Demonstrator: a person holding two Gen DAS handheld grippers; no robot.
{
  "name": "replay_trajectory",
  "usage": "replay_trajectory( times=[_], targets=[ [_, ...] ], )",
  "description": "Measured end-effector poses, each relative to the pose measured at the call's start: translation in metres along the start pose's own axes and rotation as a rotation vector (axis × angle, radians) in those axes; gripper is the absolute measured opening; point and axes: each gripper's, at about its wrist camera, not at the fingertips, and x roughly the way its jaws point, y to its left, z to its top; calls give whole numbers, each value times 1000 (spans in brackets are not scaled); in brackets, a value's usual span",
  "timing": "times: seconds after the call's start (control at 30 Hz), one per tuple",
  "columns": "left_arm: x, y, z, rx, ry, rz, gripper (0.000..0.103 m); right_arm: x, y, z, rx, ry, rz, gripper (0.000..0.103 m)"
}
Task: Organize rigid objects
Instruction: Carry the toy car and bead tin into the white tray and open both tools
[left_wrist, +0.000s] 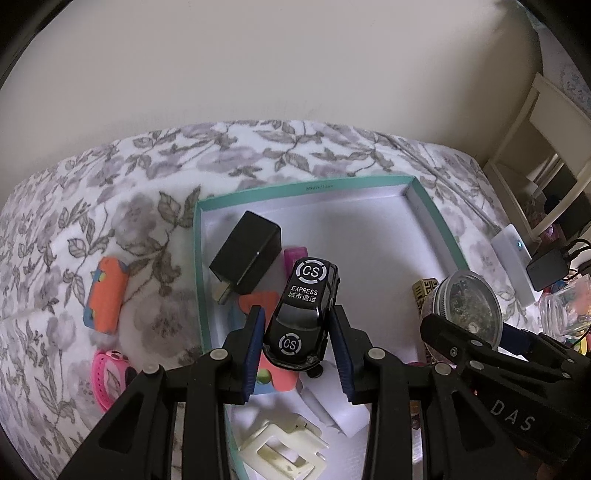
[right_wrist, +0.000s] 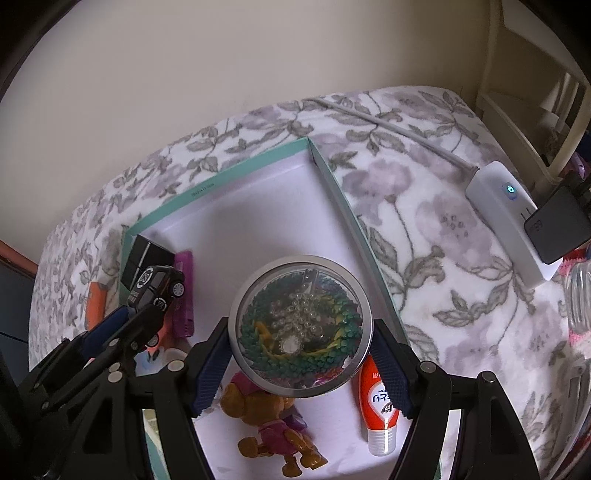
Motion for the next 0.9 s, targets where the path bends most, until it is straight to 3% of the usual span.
replay_trajectory(
  times=[0.6,0.9],
  targets=[
    [5,0,0,6,14,19,37,10,-2,0,2,27,7,76],
    [-11,5,8,-12,-13,21,48,6,2,1,-15,30,-4,76]
  ],
)
